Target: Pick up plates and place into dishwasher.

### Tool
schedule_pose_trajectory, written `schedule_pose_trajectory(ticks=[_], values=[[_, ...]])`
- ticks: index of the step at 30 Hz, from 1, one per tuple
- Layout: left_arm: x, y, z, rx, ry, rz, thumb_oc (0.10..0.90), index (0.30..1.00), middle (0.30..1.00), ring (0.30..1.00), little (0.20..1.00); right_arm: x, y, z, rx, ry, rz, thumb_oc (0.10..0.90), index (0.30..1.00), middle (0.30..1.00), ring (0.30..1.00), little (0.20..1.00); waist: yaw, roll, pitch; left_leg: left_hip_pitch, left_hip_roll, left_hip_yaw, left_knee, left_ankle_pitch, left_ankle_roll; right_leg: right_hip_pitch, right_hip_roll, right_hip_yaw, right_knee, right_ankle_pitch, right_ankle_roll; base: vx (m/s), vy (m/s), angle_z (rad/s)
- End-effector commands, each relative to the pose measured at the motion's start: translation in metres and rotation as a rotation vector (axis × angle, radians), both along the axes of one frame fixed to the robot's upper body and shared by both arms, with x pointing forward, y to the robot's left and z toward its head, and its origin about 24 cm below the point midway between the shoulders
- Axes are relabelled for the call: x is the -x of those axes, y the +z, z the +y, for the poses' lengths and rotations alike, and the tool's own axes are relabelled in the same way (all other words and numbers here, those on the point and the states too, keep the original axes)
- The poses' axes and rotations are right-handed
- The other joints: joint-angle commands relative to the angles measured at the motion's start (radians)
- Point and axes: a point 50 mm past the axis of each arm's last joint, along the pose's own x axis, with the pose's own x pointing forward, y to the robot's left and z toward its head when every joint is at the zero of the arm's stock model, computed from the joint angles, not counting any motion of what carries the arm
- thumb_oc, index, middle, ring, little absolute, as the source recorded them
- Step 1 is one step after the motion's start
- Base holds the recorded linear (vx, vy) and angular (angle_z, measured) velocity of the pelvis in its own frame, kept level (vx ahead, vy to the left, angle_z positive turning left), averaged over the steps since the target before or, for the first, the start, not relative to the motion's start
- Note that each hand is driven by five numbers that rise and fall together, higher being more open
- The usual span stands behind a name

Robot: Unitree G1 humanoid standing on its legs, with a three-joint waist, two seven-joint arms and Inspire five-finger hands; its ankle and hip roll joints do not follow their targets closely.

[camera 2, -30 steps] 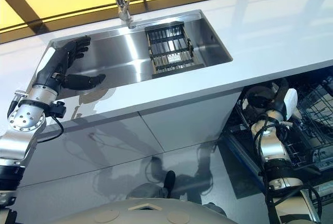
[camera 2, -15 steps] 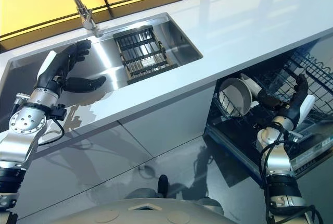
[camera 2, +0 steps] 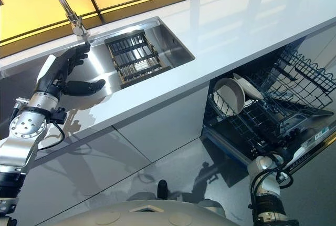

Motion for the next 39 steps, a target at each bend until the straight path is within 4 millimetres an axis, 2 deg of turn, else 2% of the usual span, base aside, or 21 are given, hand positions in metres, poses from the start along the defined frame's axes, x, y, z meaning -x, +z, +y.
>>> schedule_pose_trajectory(ticks=[1,5,10,15,18,27,34,39], values=[[-0.007,0.052,0.016,-0.053,0.081,-0.241,0.800,0.900,0.900,0.900,0.900,-0.025,0.031,-0.011,0.037,-0.075,-0.254,0.800,0.900,0.900,0.900,0.900,0.022,0.005,-0.053,0.058,-0.023,0.033,0.021,-0.143,0.001,-0.091,0.044,-0.049,0.058,-0.003,-0.010,0.03,-0.014,0.03],[-0.008,0.053,0.013,-0.057,0.072,-0.228,0.800,0.900,0.900,0.900,0.900,-0.029,0.023,-0.001,-0.033,-0.071,-0.279,0.800,0.900,0.900,0.900,0.900,0.041,0.017,-0.054,0.058,-0.025,0.015,0.025,-0.142,0.000,-0.087,0.038,-0.068,0.073,-0.013,-0.016,0.03,-0.008,0.12],[-0.007,0.051,0.014,-0.058,0.072,-0.219,0.800,0.900,0.900,0.900,0.900,-0.051,0.031,0.023,-0.160,0.157,-0.470,0.800,0.900,0.900,0.900,0.900,0.063,0.027,-0.057,0.051,-0.031,-0.012,0.020,-0.132,-0.001,-0.088,0.030,-0.094,0.082,-0.019,-0.021,0.03,0.007,0.14],[-0.006,0.050,0.016,-0.059,0.071,-0.209,0.800,0.900,0.900,0.900,0.900,-0.069,0.042,0.037,-0.209,0.367,-0.584,0.800,0.900,0.900,0.900,0.900,0.081,0.031,-0.059,0.043,-0.035,-0.029,0.020,-0.125,-0.005,-0.089,0.024,-0.119,0.084,-0.021,-0.022,0.02,0.009,0.07],[-0.008,0.048,0.013,-0.055,0.059,-0.206,0.800,0.900,0.900,0.900,0.900,-0.092,0.066,0.041,-0.167,0.496,-0.649,0.800,0.900,0.900,0.900,0.900,0.108,0.031,-0.060,0.039,-0.042,-0.048,0.019,-0.121,-0.006,-0.086,0.020,-0.138,0.084,-0.023,-0.025,0.05,0.024,0.09],[-0.017,0.049,0.007,-0.062,0.023,-0.189,0.800,0.900,0.900,0.900,0.900,-0.150,0.133,0.047,0.008,0.573,-0.693,0.800,0.900,0.900,0.900,0.900,0.183,0.025,-0.057,0.030,-0.056,-0.108,0.022,-0.110,-0.004,-0.072,0.013,-0.182,0.095,-0.033,-0.036,0.05,0.030,0.13],[-0.016,0.052,0.012,-0.073,0.004,-0.176,0.800,0.900,0.900,0.900,0.900,-0.167,0.153,0.042,0.064,0.598,-0.686,0.800,0.900,0.900,0.900,0.900,0.233,0.017,-0.056,0.027,-0.069,-0.149,0.021,-0.105,-0.002,-0.058,0.008,-0.219,0.092,-0.033,-0.040,0.03,0.033,0.22],[-0.015,0.050,0.015,-0.073,-0.004,-0.169,0.800,0.900,0.900,0.900,0.900,-0.172,0.166,0.041,0.091,0.592,-0.716,0.800,0.900,0.900,0.900,0.900,0.244,0.017,-0.052,0.028,-0.078,-0.163,0.019,-0.105,0.002,-0.051,0.004,-0.231,0.086,-0.027,-0.036,0.00,0.041,0.24]])
